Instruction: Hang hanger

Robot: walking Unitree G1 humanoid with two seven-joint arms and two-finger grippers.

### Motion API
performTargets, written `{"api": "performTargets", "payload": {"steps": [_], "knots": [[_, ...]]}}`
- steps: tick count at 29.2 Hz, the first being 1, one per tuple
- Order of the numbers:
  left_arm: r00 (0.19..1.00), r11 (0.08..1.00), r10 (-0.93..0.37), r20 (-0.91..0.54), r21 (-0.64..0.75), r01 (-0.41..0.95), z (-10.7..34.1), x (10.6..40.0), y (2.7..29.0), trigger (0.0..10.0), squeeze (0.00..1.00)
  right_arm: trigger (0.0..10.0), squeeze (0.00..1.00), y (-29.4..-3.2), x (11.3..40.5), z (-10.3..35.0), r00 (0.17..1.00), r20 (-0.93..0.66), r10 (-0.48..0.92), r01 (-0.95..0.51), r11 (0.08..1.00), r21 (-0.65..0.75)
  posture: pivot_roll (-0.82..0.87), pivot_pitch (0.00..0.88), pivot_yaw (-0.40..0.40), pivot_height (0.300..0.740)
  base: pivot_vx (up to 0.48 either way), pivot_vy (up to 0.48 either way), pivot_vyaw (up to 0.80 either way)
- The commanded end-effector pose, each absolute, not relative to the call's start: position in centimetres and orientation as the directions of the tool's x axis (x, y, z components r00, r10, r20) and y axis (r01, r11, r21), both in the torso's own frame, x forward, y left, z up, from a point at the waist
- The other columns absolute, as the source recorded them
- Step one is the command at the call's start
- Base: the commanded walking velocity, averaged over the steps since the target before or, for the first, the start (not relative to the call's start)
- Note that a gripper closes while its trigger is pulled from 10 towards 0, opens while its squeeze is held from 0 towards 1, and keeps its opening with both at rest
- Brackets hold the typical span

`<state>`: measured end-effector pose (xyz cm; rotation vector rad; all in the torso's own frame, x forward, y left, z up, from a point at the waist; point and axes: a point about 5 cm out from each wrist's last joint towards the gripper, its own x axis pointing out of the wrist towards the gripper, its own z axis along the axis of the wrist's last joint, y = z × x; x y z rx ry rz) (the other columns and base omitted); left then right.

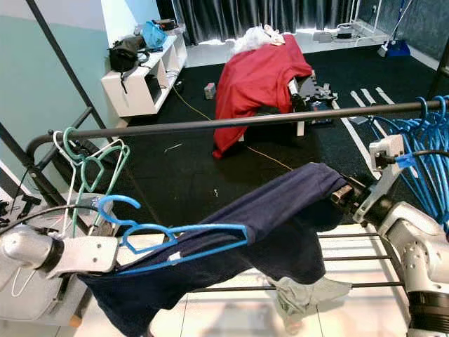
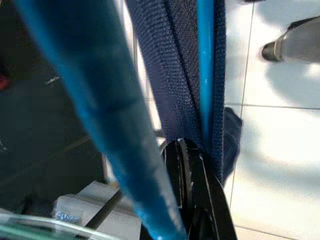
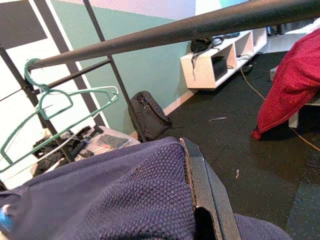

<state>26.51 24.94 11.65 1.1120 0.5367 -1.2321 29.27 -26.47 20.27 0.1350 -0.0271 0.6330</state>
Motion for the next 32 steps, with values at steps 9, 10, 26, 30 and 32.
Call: {"api": "performTargets", "payload": {"steps": [9, 10, 26, 30, 32], "knots": [[0.396, -0.167, -0.216, -0.893, 0.433, 0.886, 10.1, 27.6, 26.1, 4.4, 0.00, 0.0, 0.00, -27.4, 29.8, 21.9, 0.848, 0.169, 0.502, -0.524, 0.843, 0.124, -0.15, 0.000, 0.099, 0.740, 0.000, 0.000, 0.00], [0.477, -0.127, -0.308, -0.823, 0.532, 0.837, 10.9, 28.6, 24.5, 8.4, 0.00, 0.0, 0.00, -27.2, 29.9, 21.9, 0.849, 0.182, 0.496, -0.521, 0.843, 0.135, -0.15, 0.000, 0.101, 0.740, 0.000, 0.000, 0.00], [0.784, 0.568, -0.583, -0.214, 0.582, 0.582, 12.9, 31.8, 18.7, 10.0, 0.00, 0.0, 0.00, -24.0, 30.6, 20.7, 0.810, 0.073, 0.582, -0.586, 0.795, 0.157, -0.15, 0.000, 0.109, 0.740, 0.000, 0.000, 0.00], [0.806, 0.546, -0.552, -0.213, 0.639, 0.543, 12.6, 31.9, 19.1, 10.0, 0.00, 0.0, 0.00, -22.7, 30.0, 20.0, 0.765, 0.020, 0.644, -0.641, 0.757, 0.131, -0.15, 0.000, 0.107, 0.740, 0.000, 0.000, 0.00], [0.799, 0.302, -0.496, -0.341, 0.795, 0.526, 11.4, 31.7, 20.0, 10.0, 0.00, 0.0, 0.00, -22.4, 29.9, 20.7, 0.757, 0.064, 0.650, -0.651, 0.743, 0.156, -0.14, 0.000, 0.104, 0.740, 0.000, 0.000, 0.00]]}}
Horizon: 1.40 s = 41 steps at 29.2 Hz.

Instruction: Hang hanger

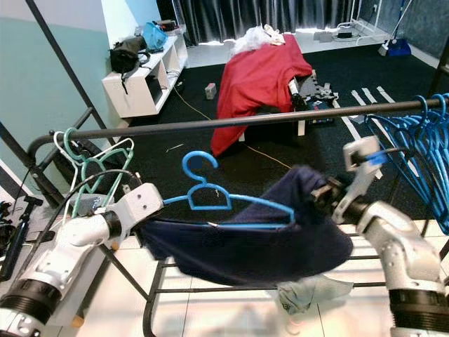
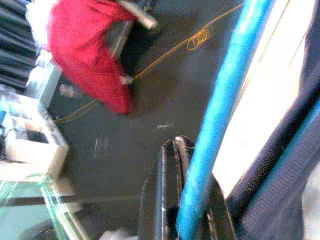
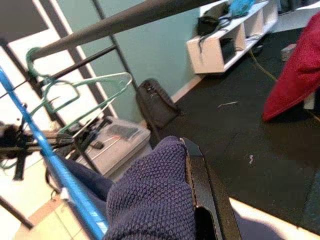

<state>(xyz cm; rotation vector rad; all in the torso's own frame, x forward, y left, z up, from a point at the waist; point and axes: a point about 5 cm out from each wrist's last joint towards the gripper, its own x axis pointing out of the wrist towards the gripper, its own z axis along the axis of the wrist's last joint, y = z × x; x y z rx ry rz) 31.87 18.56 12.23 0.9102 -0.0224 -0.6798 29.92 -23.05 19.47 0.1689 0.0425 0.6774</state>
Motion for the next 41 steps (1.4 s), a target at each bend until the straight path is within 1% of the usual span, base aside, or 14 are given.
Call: {"api": "performTargets", "payload": {"steps": [1, 3, 6, 7, 17, 20, 21, 24, 25, 26, 28, 30, 32, 41], "knots": [[0.789, 0.170, -0.465, -0.402, 0.834, 0.525, 10.7, 31.5, 20.6, 10.0, 0.00, 0.0, 0.00, -22.3, 29.9, 21.0, 0.756, 0.083, 0.649, -0.653, 0.739, 0.166, -0.14, 0.000, 0.104, 0.740, 0.000, 0.000, 0.00], [0.770, -0.012, -0.402, -0.496, 0.844, 0.537, 9.6, 31.0, 22.1, 10.0, 0.00, 0.0, 0.00, -22.7, 30.2, 22.1, 0.762, 0.145, 0.631, -0.648, 0.738, 0.188, -0.14, 0.000, 0.108, 0.740, 0.000, 0.000, 0.00], [0.768, -0.035, -0.388, -0.510, 0.840, 0.541, 9.4, 30.9, 22.5, 10.0, 0.00, 0.0, 0.00, -22.9, 30.3, 22.6, 0.766, 0.170, 0.620, -0.643, 0.740, 0.197, -0.14, 0.000, 0.108, 0.740, 0.000, 0.000, 0.00], [0.770, -0.102, -0.346, -0.536, 0.837, 0.537, 9.3, 30.7, 23.8, 10.0, 0.00, 0.0, 0.00, -24.3, 30.9, 24.3, 0.808, 0.275, 0.522, -0.582, 0.778, 0.234, -0.15, 0.000, 0.111, 0.740, 0.000, 0.000, 0.00], [0.823, -0.163, -0.160, -0.544, 0.837, 0.522, 8.9, 30.1, 28.9, 10.0, 0.00, 0.0, 0.00, -29.3, 31.0, 26.8, 0.877, 0.422, 0.227, -0.399, 0.836, 0.378, -0.15, 0.000, 0.114, 0.740, 0.000, 0.000, 0.00], [0.863, -0.049, -0.178, -0.473, 0.880, 0.473, 9.8, 30.5, 29.2, 10.0, 0.00, 0.0, 0.00, -29.5, 31.1, 26.1, 0.903, 0.366, 0.226, -0.364, 0.856, 0.368, -0.15, 0.000, 0.114, 0.740, 0.000, 0.000, 0.00], [0.896, 0.129, -0.246, -0.370, 0.903, 0.409, 11.4, 31.4, 27.8, 10.0, 0.00, 0.0, 0.00, -28.1, 31.3, 24.9, 0.912, 0.277, 0.303, -0.381, 0.875, 0.298, -0.15, 0.000, 0.109, 0.740, 0.000, 0.000, 0.00], [0.896, 0.129, -0.246, -0.370, 0.903, 0.409, 11.4, 31.4, 27.8, 10.0, 0.00, 0.0, 0.00, -28.1, 31.3, 24.9, 0.912, 0.277, 0.303, -0.381, 0.875, 0.298, -0.15, 0.000, 0.109, 0.740, 0.000, 0.000, 0.00], [0.913, 0.249, -0.289, -0.289, 0.898, 0.363, 12.6, 31.9, 27.0, 10.0, 0.00, 0.0, 0.00, -27.2, 31.3, 23.9, 0.911, 0.211, 0.355, -0.401, 0.881, 0.251, -0.15, 0.000, 0.109, 0.740, 0.000, 0.000, 0.00], [0.913, 0.249, -0.289, -0.289, 0.898, 0.363, 12.6, 31.9, 27.0, 10.0, 0.00, 0.0, 0.00, -27.2, 31.3, 23.9, 0.911, 0.211, 0.355, -0.401, 0.881, 0.251, -0.15, 0.000, 0.109, 0.740, 0.000, 0.000, 0.00], [0.862, 0.589, -0.507, 0.001, 0.730, 0.346, 18.1, 32.4, 23.1, 10.0, 0.00, 0.0, 0.00, -24.2, 31.4, 20.1, 0.885, 0.005, 0.465, -0.458, 0.871, 0.175, -0.15, 0.000, 0.106, 0.740, 0.000, 0.000, 0.00], [0.862, 0.589, -0.507, 0.001, 0.730, 0.346, 18.1, 32.4, 23.1, 10.0, 0.00, 0.0, 0.00, -24.2, 31.4, 20.1, 0.885, 0.005, 0.465, -0.458, 0.871, 0.175, -0.15, 0.000, 0.106, 0.740, 0.000, 0.000, 0.00], [0.791, 0.706, -0.581, 0.194, 0.604, 0.370, 21.6, 32.0, 21.7, 10.0, 0.00, 0.0, 0.00, -22.3, 31.2, 17.8, 0.854, -0.097, 0.511, -0.491, 0.853, 0.178, -0.15, 0.000, 0.107, 0.740, 0.000, 0.000, 0.00], [0.755, 0.811, -0.535, 0.378, 0.479, 0.335, 24.8, 32.4, 21.6, 10.0, 0.00, 0.0, 0.00, -19.4, 30.4, 14.2, 0.787, -0.225, 0.575, -0.539, 0.817, 0.204, -0.16, 0.000, 0.111, 0.740, 0.000, 0.000, 0.00]]}}
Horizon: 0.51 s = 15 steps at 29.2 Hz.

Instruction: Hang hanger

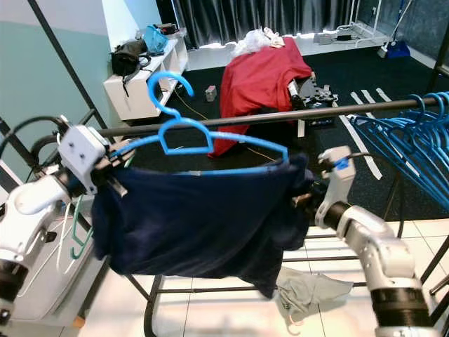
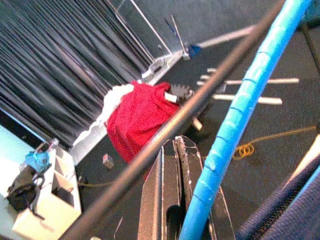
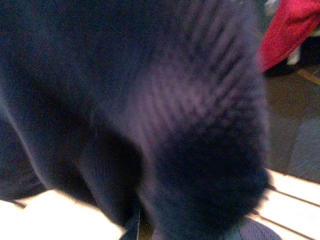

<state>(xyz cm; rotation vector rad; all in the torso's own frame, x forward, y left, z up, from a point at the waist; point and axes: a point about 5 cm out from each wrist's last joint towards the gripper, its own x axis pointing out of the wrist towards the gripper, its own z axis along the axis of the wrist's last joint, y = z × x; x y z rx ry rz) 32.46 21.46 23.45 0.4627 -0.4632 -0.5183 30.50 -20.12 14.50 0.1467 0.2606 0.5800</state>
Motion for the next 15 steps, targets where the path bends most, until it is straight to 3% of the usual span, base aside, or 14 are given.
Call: {"api": "performTargets", "payload": {"steps": [1, 15], "knots": [[0.755, 0.811, -0.535, 0.378, 0.479, 0.335, 24.8, 32.4, 21.6, 10.0, 0.00, 0.0, 0.00, -19.4, 30.4, 14.2, 0.787, -0.225, 0.575, -0.539, 0.817, 0.204, -0.16, 0.000, 0.111, 0.740, 0.000, 0.000, 0.00], [0.781, 0.864, -0.470, 0.412, 0.396, 0.310, 25.5, 32.3, 23.6, 10.0, 0.00, 0.0, 0.00, -19.8, 30.4, 15.2, 0.816, -0.116, 0.566, -0.531, 0.814, 0.236, -0.16, 0.000, 0.109, 0.740, 0.000, 0.000, 0.00]]}}
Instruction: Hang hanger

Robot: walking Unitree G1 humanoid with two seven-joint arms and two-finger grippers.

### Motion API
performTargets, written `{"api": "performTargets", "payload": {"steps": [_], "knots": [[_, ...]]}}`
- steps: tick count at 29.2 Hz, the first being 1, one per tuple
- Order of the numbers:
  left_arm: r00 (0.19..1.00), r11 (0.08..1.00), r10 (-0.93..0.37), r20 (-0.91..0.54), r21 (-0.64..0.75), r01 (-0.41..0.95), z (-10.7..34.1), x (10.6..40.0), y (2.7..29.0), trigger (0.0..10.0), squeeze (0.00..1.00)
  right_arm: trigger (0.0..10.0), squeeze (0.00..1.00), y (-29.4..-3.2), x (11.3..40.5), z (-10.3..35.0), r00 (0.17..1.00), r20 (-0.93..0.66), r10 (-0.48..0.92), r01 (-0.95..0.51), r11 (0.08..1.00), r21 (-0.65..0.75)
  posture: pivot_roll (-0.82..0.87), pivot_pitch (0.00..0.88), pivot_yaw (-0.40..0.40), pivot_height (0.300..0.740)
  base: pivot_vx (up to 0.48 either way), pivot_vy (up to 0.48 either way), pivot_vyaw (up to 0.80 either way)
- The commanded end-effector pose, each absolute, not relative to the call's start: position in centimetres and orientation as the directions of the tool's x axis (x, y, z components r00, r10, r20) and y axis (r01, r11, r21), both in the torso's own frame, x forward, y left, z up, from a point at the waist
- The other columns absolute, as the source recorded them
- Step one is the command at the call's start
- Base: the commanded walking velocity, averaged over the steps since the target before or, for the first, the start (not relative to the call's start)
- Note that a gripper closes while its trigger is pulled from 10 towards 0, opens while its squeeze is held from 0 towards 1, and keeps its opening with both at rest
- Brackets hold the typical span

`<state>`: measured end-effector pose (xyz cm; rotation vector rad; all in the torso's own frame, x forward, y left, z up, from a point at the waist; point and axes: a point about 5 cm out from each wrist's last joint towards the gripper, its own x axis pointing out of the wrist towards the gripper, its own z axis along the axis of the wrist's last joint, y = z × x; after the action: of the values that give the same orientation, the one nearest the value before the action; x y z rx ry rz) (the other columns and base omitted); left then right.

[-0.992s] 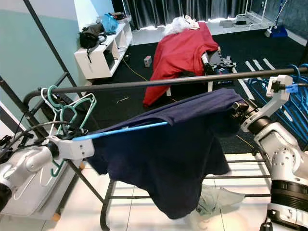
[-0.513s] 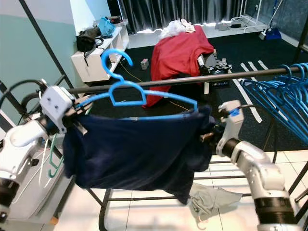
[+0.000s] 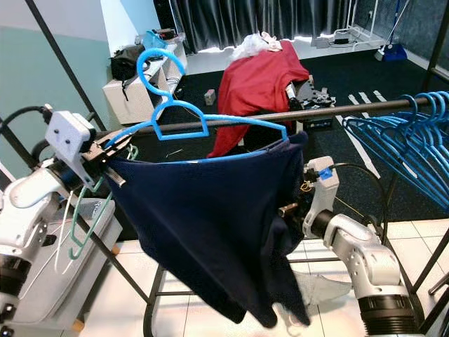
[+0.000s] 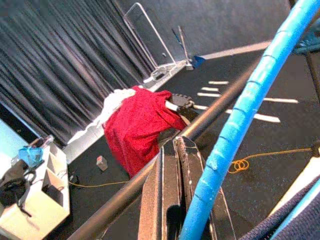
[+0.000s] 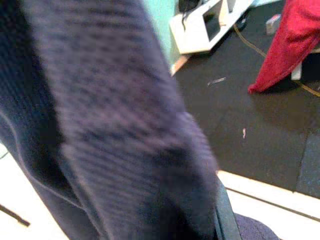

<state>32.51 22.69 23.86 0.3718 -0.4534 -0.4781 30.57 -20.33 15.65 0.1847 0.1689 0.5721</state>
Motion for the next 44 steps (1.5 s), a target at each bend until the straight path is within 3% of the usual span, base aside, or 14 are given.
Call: {"api": "performTargets", "payload": {"steps": [1, 15, 16, 17, 18, 20, 21, 25, 32, 38, 40, 41, 43, 44], "knots": [[0.801, 0.887, -0.424, 0.422, 0.373, 0.272, 25.6, 32.4, 24.7, 10.0, 0.00, 0.0, 0.00, -20.3, 30.4, 14.9, 0.826, -0.126, 0.550, -0.515, 0.826, 0.228, -0.16, 0.000, 0.109, 0.740, 0.000, 0.000, 0.00], [0.932, 0.915, -0.162, 0.324, 0.402, 0.020, 24.1, 31.9, 31.8, 10.0, 0.00, 0.0, 0.00, -25.2, 30.3, 17.1, 0.923, -0.016, 0.383, -0.367, 0.896, 0.250, -0.17, 0.000, 0.113, 0.740, 0.000, 0.000, 0.00], [0.940, 0.906, -0.175, 0.295, 0.422, 0.036, 23.4, 31.8, 31.6, 10.0, 0.00, 3.8, 0.00, -25.8, 30.2, 17.5, 0.930, -0.004, 0.368, -0.356, 0.902, 0.243, -0.17, 0.000, 0.113, 0.740, 0.000, 0.000, 0.00], [0.940, 0.906, -0.175, 0.295, 0.422, 0.036, 23.4, 31.8, 31.6, 10.0, 0.00, 3.8, 0.00, -25.8, 30.2, 17.5, 0.930, -0.004, 0.368, -0.356, 0.902, 0.243, -0.17, 0.000, 0.113, 0.740, 0.000, 0.000, 0.00], [0.932, 0.898, -0.222, 0.285, 0.432, 0.082, 23.1, 31.8, 30.7, 10.0, 0.00, 10.0, 0.00, -25.6, 30.1, 17.8, 0.922, 0.010, 0.387, -0.378, 0.895, 0.236, -0.17, 0.000, 0.110, 0.740, 0.000, 0.000, 0.00], [0.932, 0.898, -0.222, 0.285, 0.432, 0.082, 23.1, 31.8, 30.7, 10.0, 0.00, 10.0, 0.00, -25.6, 30.1, 17.8, 0.922, 0.010, 0.387, -0.378, 0.895, 0.236, -0.17, 0.000, 0.110, 0.740, 0.000, 0.000, 0.00], [0.911, 0.884, -0.295, 0.289, 0.445, 0.144, 23.2, 31.8, 29.3, 10.0, 0.00, 10.0, 1.00, -24.8, 29.6, 18.2, 0.880, 0.037, 0.473, -0.469, 0.853, 0.230, -0.16, 0.000, 0.109, 0.740, 0.000, 0.000, 0.00], [0.859, 0.843, -0.410, 0.306, 0.486, 0.230, 24.5, 31.7, 27.3, 10.0, 0.00, 10.0, 1.00, -23.4, 27.9, 18.7, 0.760, 0.011, 0.649, -0.646, 0.755, 0.112, -0.16, 0.000, 0.109, 0.740, 0.000, 0.000, 0.00], [0.849, 0.830, -0.426, 0.313, 0.509, 0.229, 24.9, 31.9, 27.3, 10.0, 0.00, 10.0, 1.00, -23.9, 27.0, 18.8, 0.720, -0.020, 0.694, -0.691, 0.718, 0.085, -0.16, 0.000, 0.109, 0.740, 0.000, 0.000, 0.00], [0.794, 0.729, -0.556, 0.245, 0.602, 0.325, 25.3, 31.4, 25.4, 10.0, 0.00, 10.0, 1.00, -25.7, 25.3, 23.5, 0.647, 0.160, 0.745, -0.759, 0.650, 0.045, -0.16, 0.000, 0.110, 0.740, 0.000, 0.000, 0.00], [0.776, 0.694, -0.593, 0.213, 0.624, 0.359, 25.1, 31.1, 24.9, 10.0, 0.00, 10.0, 0.96, -26.2, 25.2, 24.3, 0.640, 0.195, 0.743, -0.762, 0.646, 0.038, -0.16, 0.000, 0.110, 0.740, 0.000, 0.000, 0.00], [0.759, 0.658, -0.625, 0.183, 0.646, 0.386, 25.1, 31.0, 24.4, 10.0, 0.00, 10.0, 0.82, -26.4, 25.0, 24.9, 0.628, 0.216, 0.748, -0.770, 0.638, 0.031, -0.16, 0.000, 0.106, 0.740, 0.000, 0.000, 0.00], [0.747, 0.634, -0.644, 0.163, 0.659, 0.403, 25.0, 30.8, 24.1, 10.0, 0.00, 10.0, 0.82, -26.6, 24.9, 25.2, 0.619, 0.228, 0.751, -0.776, 0.631, 0.027, -0.16, 0.000, 0.106, 0.740, 0.000, 0.000, 0.00], [0.738, 0.619, -0.658, 0.151, 0.666, 0.416, 25.1, 30.7, 23.9, 10.0, 0.00, 10.0, 0.68, -26.6, 24.8, 25.2, 0.617, 0.206, 0.760, -0.779, 0.627, 0.017, -0.16, 0.000, 0.106, 0.740, 0.000, 0.000, 0.00]]}}
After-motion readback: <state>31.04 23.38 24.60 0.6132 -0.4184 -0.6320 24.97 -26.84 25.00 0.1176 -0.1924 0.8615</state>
